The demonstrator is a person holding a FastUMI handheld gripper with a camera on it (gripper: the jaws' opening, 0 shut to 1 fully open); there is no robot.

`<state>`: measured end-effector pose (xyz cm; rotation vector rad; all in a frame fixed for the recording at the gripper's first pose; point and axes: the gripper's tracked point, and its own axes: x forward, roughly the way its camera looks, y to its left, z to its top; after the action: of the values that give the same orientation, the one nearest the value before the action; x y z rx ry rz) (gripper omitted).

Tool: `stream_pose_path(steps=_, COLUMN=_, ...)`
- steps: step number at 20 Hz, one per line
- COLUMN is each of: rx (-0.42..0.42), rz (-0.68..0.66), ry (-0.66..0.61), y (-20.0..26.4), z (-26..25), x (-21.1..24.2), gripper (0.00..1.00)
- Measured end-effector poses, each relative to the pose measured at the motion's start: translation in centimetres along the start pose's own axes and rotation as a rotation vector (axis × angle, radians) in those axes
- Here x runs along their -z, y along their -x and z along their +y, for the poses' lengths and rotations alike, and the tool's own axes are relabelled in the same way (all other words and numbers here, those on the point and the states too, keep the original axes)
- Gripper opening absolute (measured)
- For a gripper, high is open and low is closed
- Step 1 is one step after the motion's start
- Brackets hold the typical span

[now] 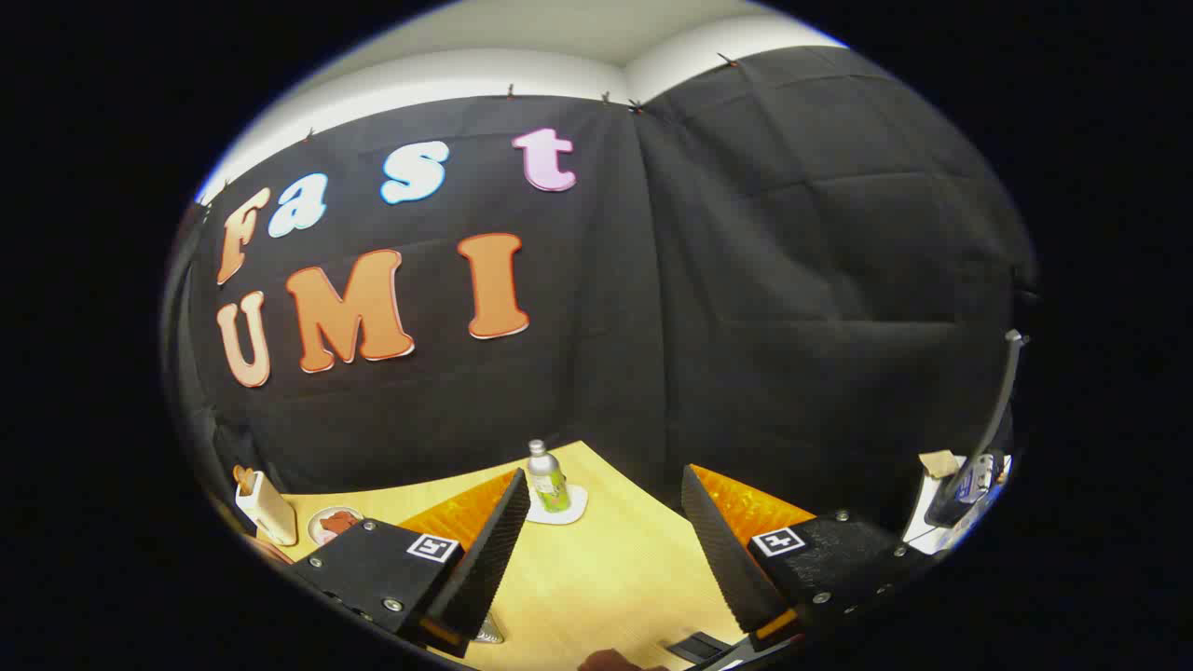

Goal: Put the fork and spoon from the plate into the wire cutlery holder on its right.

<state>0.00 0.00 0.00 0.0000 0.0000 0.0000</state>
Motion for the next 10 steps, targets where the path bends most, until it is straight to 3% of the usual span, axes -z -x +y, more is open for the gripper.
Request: stream_pose_path(steps=10, rx=-0.178, rz=-0.126, ry=0.115, y=0.3, z=10.4, x=-5.1, gripper=0.98)
